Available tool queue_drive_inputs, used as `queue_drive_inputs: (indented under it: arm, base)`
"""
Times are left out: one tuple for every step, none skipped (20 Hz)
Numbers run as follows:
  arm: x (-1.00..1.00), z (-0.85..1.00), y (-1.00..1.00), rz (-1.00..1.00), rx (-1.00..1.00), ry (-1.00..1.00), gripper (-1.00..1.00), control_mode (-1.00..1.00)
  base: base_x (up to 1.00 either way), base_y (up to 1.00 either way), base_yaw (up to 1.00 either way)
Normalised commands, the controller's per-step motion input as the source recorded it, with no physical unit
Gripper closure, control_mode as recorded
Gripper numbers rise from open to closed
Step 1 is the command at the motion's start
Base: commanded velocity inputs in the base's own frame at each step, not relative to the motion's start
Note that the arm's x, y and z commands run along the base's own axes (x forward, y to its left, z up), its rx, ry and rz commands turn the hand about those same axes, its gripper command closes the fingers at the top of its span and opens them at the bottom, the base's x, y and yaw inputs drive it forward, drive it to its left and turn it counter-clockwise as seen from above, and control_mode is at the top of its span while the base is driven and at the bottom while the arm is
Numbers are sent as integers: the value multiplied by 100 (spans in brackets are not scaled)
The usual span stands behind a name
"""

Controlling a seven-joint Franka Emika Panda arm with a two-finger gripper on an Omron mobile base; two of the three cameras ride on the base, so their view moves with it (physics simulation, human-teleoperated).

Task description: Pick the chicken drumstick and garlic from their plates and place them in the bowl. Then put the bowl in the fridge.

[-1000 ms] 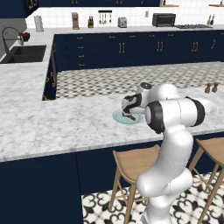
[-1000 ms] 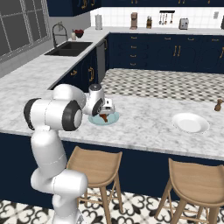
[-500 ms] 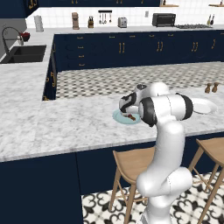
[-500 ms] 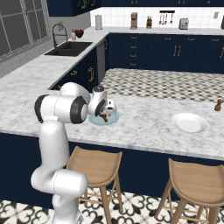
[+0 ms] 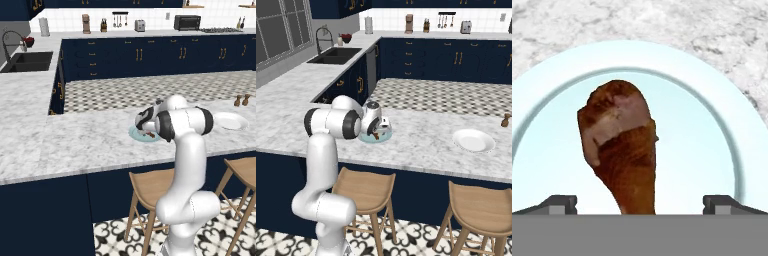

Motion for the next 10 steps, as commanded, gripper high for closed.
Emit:
queue_drive_inputs:
  arm:
    - [21,-33,-5,5,0,0,-100,-100]
    - [19,-34,0,4,0,0,-100,-100]
    - [20,-37,0,4,0,0,-100,-100]
    - [16,-39,0,3,0,0,-100,-100]
    - [9,-44,8,1,0,0,-100,-100]
    - [2,-43,6,0,0,0,-100,-100]
    - [4,-42,11,0,0,0,100,-100]
    - [4,-35,4,0,0,0,100,-100]
    - [2,-33,6,0,0,0,100,-100]
    - [0,-31,9,0,0,0,100,-100]
  base:
    - [0,0,0]
    - [0,0,0]
    - [0,0,0]
    - [0,0,0]
    - [0,0,0]
    - [0,0,0]
    - [0,0,0]
    - [0,0,0]
    - [0,0,0]
    - [0,0,0]
